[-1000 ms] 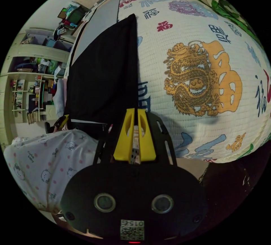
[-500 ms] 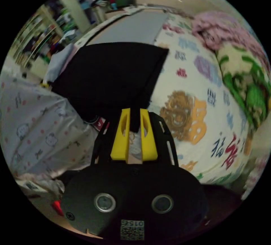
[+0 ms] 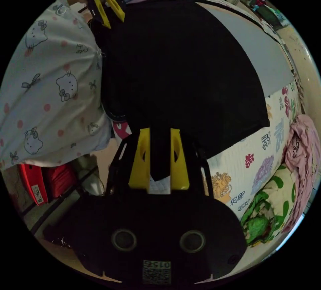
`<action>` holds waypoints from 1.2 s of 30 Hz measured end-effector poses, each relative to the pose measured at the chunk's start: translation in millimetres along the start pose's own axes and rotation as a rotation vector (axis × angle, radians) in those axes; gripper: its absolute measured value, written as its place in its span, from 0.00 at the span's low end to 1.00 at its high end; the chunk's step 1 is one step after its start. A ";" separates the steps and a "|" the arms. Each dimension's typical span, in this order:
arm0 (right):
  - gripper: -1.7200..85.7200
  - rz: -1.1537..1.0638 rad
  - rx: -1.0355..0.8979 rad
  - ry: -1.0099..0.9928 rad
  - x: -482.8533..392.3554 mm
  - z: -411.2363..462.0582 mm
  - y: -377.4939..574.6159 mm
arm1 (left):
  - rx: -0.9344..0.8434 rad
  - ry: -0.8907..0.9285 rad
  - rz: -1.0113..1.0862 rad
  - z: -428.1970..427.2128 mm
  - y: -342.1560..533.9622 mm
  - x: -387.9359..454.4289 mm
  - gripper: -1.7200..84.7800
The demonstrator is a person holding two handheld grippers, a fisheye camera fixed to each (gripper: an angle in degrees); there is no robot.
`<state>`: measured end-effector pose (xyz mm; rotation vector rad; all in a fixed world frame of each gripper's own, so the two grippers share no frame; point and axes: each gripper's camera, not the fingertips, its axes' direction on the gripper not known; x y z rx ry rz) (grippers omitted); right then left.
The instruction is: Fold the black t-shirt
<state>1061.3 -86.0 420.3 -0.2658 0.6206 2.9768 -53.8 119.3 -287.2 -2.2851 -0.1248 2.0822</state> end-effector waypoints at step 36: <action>0.17 0.396 0.328 0.052 404.3 198.7 -77.5 | 0.245 -0.157 -0.444 7.8 -94.6 -321.3 0.16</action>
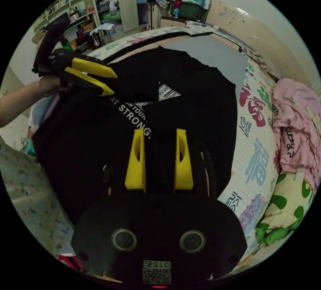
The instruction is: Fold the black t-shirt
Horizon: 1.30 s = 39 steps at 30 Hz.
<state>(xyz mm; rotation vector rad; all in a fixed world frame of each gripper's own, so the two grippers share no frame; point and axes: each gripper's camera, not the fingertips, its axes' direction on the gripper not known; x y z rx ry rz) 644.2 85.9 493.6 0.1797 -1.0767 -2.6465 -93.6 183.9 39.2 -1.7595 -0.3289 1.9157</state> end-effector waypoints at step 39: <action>0.15 0.864 -0.111 -0.311 435.8 -39.9 -72.9 | -0.181 -0.015 -0.704 -114.3 454.4 50.5 0.13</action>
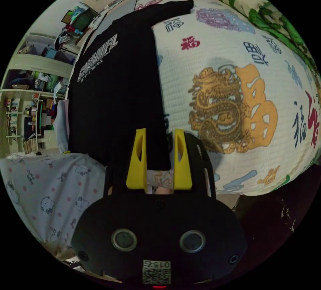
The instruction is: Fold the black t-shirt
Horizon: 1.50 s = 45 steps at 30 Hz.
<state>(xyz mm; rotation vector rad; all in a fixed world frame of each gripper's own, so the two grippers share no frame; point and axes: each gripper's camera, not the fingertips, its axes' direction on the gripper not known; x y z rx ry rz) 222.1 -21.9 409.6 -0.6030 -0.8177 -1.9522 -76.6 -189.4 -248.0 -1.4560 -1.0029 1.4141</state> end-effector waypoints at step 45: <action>0.01 -0.620 2.328 -0.214 -973.1 -793.4 295.0 | 0.646 0.003 0.224 -177.8 114.5 15.8 0.08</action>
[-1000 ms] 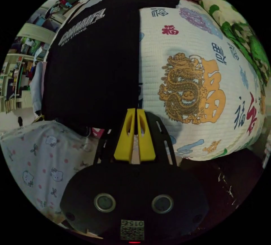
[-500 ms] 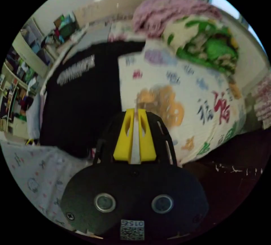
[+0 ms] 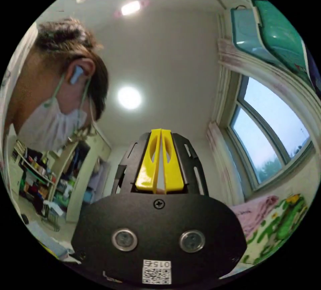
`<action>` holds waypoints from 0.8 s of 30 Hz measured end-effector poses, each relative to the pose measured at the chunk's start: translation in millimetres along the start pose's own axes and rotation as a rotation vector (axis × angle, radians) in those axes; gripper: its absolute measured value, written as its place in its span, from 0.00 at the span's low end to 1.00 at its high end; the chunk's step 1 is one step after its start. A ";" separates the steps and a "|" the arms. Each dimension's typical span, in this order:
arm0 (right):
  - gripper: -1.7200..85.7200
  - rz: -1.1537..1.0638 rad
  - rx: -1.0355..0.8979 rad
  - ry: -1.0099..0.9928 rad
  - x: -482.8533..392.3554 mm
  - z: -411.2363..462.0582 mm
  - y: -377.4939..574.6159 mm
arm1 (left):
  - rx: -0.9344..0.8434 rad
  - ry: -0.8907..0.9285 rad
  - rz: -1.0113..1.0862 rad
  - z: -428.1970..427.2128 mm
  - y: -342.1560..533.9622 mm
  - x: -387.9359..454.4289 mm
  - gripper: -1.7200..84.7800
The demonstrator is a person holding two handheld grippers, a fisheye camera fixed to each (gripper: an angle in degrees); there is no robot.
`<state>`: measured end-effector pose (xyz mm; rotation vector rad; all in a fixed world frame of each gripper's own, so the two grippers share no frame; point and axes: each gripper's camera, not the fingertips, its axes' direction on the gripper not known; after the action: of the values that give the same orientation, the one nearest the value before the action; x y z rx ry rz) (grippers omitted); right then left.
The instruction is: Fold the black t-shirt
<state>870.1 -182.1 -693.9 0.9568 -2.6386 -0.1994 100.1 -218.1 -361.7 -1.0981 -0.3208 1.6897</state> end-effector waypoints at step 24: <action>0.01 0.387 0.144 -0.422 -144.5 10.4 -38.8 | -0.162 0.116 0.001 15.4 -13.2 13.4 0.08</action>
<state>994.0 -118.6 -749.8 0.4587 -3.2000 -0.1299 95.7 -196.5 -351.3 -1.3098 -0.3880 1.6148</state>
